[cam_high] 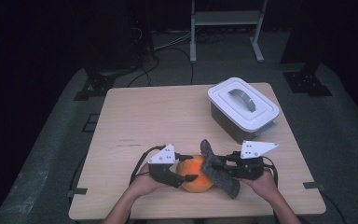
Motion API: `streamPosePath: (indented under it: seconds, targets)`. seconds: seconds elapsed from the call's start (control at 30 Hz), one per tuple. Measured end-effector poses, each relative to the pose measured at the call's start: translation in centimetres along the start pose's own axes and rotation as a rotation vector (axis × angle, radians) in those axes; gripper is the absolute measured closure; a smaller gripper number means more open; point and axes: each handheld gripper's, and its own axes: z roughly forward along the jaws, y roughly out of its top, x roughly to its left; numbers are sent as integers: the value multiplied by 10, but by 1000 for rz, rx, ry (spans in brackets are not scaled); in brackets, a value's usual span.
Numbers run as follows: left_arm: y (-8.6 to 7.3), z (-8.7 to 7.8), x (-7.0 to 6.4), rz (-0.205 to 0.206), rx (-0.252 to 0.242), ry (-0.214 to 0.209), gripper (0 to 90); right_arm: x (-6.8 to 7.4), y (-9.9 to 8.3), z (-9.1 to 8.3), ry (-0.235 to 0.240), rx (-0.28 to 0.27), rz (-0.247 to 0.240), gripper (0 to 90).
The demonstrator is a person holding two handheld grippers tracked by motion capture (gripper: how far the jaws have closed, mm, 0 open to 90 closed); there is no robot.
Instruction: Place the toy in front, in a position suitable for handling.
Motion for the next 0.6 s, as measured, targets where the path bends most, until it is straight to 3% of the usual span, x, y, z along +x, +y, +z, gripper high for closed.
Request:
streamPosePath:
  seconds: [0.1, 0.2, 0.27, 0.33, 0.5, 0.6]
  targets:
    - [0, 1, 0, -4, 0, 0, 336, 1, 2, -4, -17, -7, 1, 733]
    - [1, 2, 0, 2, 2, 2, 335, 10, 11, 1, -5, -29, -33, 733]
    - [2, 2, -1, 6, 8, 7, 330, 14, 13, 8, -14, -2, -67, 734]
    - [2, 2, -1, -2, 7, 8, 319, 12, 11, 9, -8, -4, -60, 737]
    - [6, 3, -2, 4, 16, 3, 181, 5, 4, 3, -34, 13, -61, 736]
    - [2, 4, 2, -28, 21, 12, 143, 0, 1, -1, -53, 17, -43, 736]
